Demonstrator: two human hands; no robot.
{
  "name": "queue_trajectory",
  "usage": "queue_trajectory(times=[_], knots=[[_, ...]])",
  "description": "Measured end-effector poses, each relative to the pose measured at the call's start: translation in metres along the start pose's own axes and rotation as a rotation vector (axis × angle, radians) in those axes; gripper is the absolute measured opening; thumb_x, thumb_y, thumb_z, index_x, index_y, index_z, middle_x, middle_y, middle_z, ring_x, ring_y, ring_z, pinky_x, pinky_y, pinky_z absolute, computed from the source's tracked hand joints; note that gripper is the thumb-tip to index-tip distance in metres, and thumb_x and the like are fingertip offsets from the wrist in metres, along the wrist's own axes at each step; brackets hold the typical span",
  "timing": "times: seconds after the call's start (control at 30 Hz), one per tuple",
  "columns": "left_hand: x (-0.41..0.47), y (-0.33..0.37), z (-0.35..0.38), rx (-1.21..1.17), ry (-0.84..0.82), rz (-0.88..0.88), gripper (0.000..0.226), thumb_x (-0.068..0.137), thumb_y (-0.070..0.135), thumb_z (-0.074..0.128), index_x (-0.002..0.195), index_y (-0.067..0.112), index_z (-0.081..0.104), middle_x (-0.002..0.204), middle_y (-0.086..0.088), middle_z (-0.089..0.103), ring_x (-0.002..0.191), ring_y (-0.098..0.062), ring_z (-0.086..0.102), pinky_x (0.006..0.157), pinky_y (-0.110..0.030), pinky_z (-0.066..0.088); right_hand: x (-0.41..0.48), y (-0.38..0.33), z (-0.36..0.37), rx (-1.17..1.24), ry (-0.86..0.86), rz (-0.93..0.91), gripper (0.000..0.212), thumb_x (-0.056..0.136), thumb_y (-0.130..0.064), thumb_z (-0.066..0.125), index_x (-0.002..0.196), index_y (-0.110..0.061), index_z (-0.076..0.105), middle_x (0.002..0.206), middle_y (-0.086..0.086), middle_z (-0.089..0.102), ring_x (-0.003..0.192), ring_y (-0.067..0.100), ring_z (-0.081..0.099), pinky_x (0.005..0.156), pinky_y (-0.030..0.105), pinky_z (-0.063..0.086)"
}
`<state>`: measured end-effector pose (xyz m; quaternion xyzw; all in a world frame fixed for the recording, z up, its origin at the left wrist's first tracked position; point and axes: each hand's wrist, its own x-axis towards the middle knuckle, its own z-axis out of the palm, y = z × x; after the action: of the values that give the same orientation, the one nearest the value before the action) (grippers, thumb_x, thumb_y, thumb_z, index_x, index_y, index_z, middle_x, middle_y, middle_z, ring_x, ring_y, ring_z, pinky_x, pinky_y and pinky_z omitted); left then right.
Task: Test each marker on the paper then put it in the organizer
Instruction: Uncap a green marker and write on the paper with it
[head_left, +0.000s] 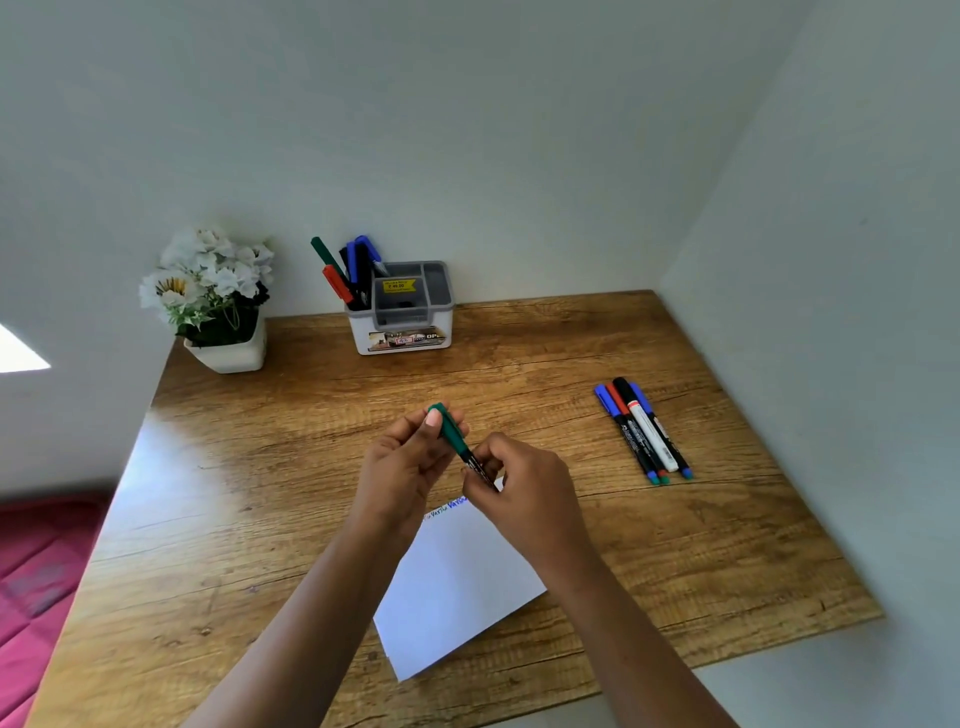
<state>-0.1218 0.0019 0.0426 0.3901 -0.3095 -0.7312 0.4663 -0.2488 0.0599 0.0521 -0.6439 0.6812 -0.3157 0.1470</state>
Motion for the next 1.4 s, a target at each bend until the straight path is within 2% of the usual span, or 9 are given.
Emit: queue_trajectory(times=[0.17, 0.33, 0.57, 0.7, 0.8, 0.93, 1.1, 1.23, 1.4], knots=[[0.000, 0.001, 0.002, -0.071, 0.062, -0.003, 0.014, 0.092, 0.013, 0.053, 0.097, 0.006, 0.063, 0.087, -0.006, 0.073, 0.082, -0.015, 0.070, 0.069, -0.024, 0.056, 0.000, -0.011, -0.002, 0.033, -0.033, -0.029, 0.013, 0.084, -0.025, 0.062, 0.078, -0.014, 0.059, 0.065, -0.006, 0.061, 0.053, 0.010, 0.053, 0.048, 0.018, 0.040], [0.003, 0.005, 0.010, -0.138, 0.111, -0.071, 0.015, 0.096, 0.009, 0.048, 0.098, 0.001, 0.061, 0.080, -0.006, 0.073, 0.075, -0.013, 0.071, 0.061, -0.022, 0.056, 0.008, -0.019, -0.008, 0.388, -0.120, 0.242, 0.015, 0.083, -0.018, 0.064, 0.072, -0.008, 0.063, 0.061, 0.007, 0.064, 0.051, 0.011, 0.052, 0.053, 0.029, 0.043], [0.034, 0.059, -0.051, -0.462, 0.338, -0.019, 0.018, 0.097, 0.012, 0.049, 0.106, 0.001, 0.059, 0.086, -0.009, 0.071, 0.072, -0.012, 0.071, 0.059, -0.019, 0.055, -0.018, -0.009, -0.019, 0.834, -0.341, 0.536, 0.015, 0.088, -0.012, 0.060, 0.077, -0.006, 0.068, 0.055, -0.003, 0.062, 0.049, 0.003, 0.052, 0.057, 0.015, 0.039], [0.027, 0.049, -0.047, -0.157, 0.180, -0.049, 0.017, 0.096, 0.012, 0.048, 0.103, 0.003, 0.061, 0.084, -0.007, 0.071, 0.072, -0.012, 0.068, 0.060, -0.020, 0.056, -0.018, 0.003, -0.014, 0.990, -0.342, 0.543, 0.024, 0.091, -0.009, 0.056, 0.112, -0.022, 0.057, 0.064, 0.002, 0.062, 0.056, 0.009, 0.052, 0.055, 0.022, 0.037], [0.008, 0.021, -0.036, 0.103, 0.157, -0.021, 0.016, 0.097, 0.006, 0.045, 0.091, 0.006, 0.060, 0.073, -0.006, 0.068, 0.070, -0.020, 0.064, 0.063, -0.028, 0.057, -0.013, 0.012, -0.017, 1.229, -0.228, 0.475, 0.023, 0.091, -0.011, 0.053, 0.110, -0.023, 0.056, 0.067, 0.008, 0.062, 0.048, 0.010, 0.049, 0.042, 0.018, 0.038], [-0.023, -0.012, -0.033, 0.780, 0.015, 0.317, 0.011, 0.092, 0.007, 0.056, 0.090, 0.016, 0.062, 0.077, 0.008, 0.070, 0.074, -0.012, 0.066, 0.068, -0.025, 0.052, -0.010, 0.030, -0.022, 1.567, -0.095, 0.490, 0.027, 0.092, -0.013, 0.041, 0.110, -0.009, 0.061, 0.087, 0.010, 0.071, 0.051, 0.013, 0.059, 0.035, 0.018, 0.043], [-0.035, -0.042, -0.048, 1.648, -0.262, 0.761, 0.027, 0.088, 0.032, 0.046, 0.104, 0.021, 0.065, 0.092, 0.009, 0.070, 0.075, -0.010, 0.066, 0.050, -0.020, 0.049, -0.008, 0.036, -0.008, 1.049, -0.004, 0.443, 0.015, 0.089, -0.010, 0.059, 0.076, -0.016, 0.063, 0.053, -0.001, 0.050, 0.042, 0.006, 0.039, 0.038, 0.015, 0.027], [-0.029, -0.056, -0.058, 1.764, -0.271, 0.824, 0.033, 0.087, 0.031, 0.045, 0.103, 0.016, 0.069, 0.100, 0.003, 0.071, 0.088, -0.014, 0.068, 0.062, -0.022, 0.052, -0.005, 0.040, 0.007, 0.848, -0.009, 0.421, 0.010, 0.091, -0.017, 0.060, 0.083, -0.019, 0.066, 0.051, 0.003, 0.055, 0.044, 0.009, 0.048, 0.042, 0.020, 0.037], [-0.029, -0.066, -0.062, 1.754, -0.272, 0.866, 0.035, 0.088, 0.029, 0.044, 0.104, 0.014, 0.072, 0.108, 0.002, 0.071, 0.102, -0.017, 0.066, 0.075, -0.025, 0.054, -0.006, 0.050, 0.022, 0.701, -0.085, 0.409, 0.011, 0.085, -0.001, 0.064, 0.088, -0.010, 0.069, 0.087, 0.004, 0.072, 0.079, 0.014, 0.070, 0.063, 0.027, 0.059]])
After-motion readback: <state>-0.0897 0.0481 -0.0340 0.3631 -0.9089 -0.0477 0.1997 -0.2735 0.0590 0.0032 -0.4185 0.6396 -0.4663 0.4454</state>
